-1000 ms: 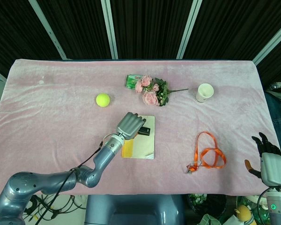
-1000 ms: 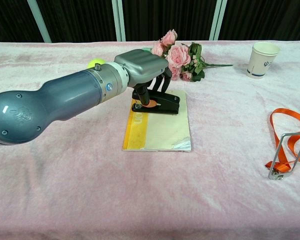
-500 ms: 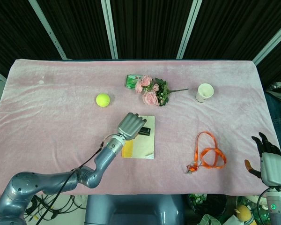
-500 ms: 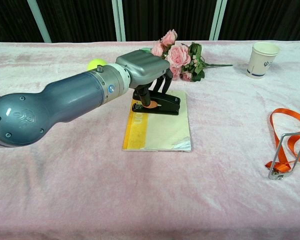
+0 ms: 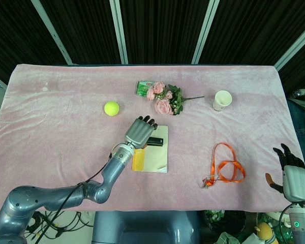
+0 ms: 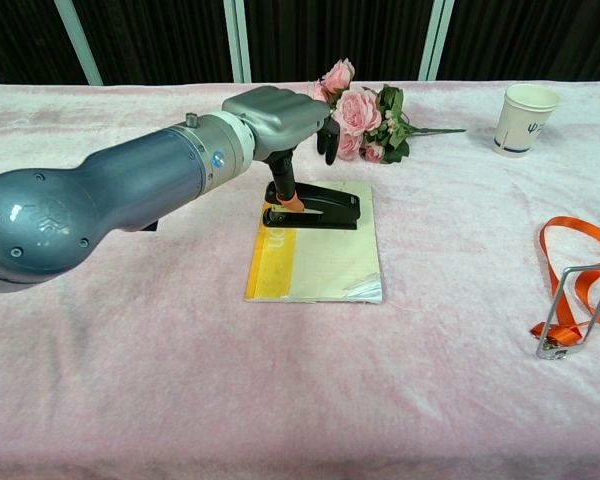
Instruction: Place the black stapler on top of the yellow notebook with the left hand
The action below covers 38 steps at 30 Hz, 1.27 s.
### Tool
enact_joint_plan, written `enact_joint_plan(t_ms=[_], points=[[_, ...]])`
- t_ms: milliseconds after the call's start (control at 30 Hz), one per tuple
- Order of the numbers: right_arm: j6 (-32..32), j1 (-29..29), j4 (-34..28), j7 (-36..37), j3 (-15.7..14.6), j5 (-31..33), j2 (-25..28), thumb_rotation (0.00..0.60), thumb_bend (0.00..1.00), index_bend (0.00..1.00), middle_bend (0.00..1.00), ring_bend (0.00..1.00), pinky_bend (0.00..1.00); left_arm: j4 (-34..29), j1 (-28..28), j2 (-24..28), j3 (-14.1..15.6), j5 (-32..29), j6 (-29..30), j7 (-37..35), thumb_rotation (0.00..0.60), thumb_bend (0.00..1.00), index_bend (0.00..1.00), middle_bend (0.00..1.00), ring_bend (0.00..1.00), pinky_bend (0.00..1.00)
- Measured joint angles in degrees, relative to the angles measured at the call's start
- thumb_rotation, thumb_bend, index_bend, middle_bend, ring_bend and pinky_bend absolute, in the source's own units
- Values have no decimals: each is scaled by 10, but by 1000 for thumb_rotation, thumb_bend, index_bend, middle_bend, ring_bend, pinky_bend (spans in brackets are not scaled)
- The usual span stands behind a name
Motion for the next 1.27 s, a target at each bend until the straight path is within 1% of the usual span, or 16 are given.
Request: enact_joint_plan(t_ms=[167, 267, 367, 467, 533, 567, 600, 667, 800, 900, 1000, 1100, 1200, 1267], points=[[-1, 0, 1, -1, -1, 0, 0, 600, 231, 176, 64, 190, 213, -26, 8, 23, -9, -2, 8, -13, 600, 71, 285, 171, 46, 178], [0, 0, 2, -1, 1, 1, 1, 600, 231, 175, 64, 189, 213, -68, 24, 64, -9, 2, 13, -20, 600, 78, 285, 169, 46, 172], [2, 0, 3, 0, 3, 4, 1, 600, 231, 175, 65, 190, 213, -130, 48, 128, -3, 8, 21, -27, 600, 90, 285, 168, 46, 172], [2, 0, 2, -1, 3, 4, 2, 600, 231, 176, 65, 190, 213, -200, 84, 207, 8, 21, 39, -37, 600, 114, 283, 164, 46, 172], [3, 0, 2, -4, 3, 2, 2, 600, 231, 175, 65, 190, 213, -259, 121, 275, 21, 38, 60, -53, 600, 115, 281, 160, 46, 172], [3, 0, 2, -5, 3, 1, 2, 600, 231, 175, 64, 189, 213, -273, 131, 292, 24, 43, 66, -58, 600, 115, 279, 157, 46, 172], [3, 1, 3, -6, 2, 1, 2, 600, 231, 175, 64, 190, 213, -300, 152, 323, 31, 54, 78, -68, 600, 115, 277, 156, 46, 172], [4, 0, 3, -9, 2, 0, 1, 600, 231, 175, 64, 190, 213, -332, 185, 363, 45, 71, 100, -84, 600, 115, 274, 150, 46, 172], [7, 0, 3, -12, 3, 0, 0, 600, 231, 175, 65, 190, 213, -384, 269, 449, 90, 133, 162, -133, 600, 114, 274, 145, 46, 172], [7, 1, 3, -15, 2, -2, -1, 600, 230, 175, 64, 190, 213, -400, 328, 487, 123, 190, 214, -184, 600, 115, 274, 144, 46, 172], [7, 1, 3, -17, 1, -3, -2, 600, 230, 175, 64, 189, 213, -392, 380, 501, 151, 249, 271, -244, 600, 115, 274, 145, 46, 172], [6, 2, 4, -16, 0, -5, -1, 600, 230, 175, 64, 190, 213, -364, 416, 503, 173, 295, 311, -307, 600, 114, 274, 146, 46, 172], [5, 2, 4, -16, -1, -8, -2, 600, 231, 175, 65, 190, 213, -323, 441, 501, 192, 323, 331, -357, 600, 115, 274, 147, 46, 172], [6, 2, 4, -17, -2, -9, -2, 600, 231, 175, 64, 189, 213, -302, 452, 497, 200, 338, 339, -377, 600, 115, 274, 145, 46, 172]])
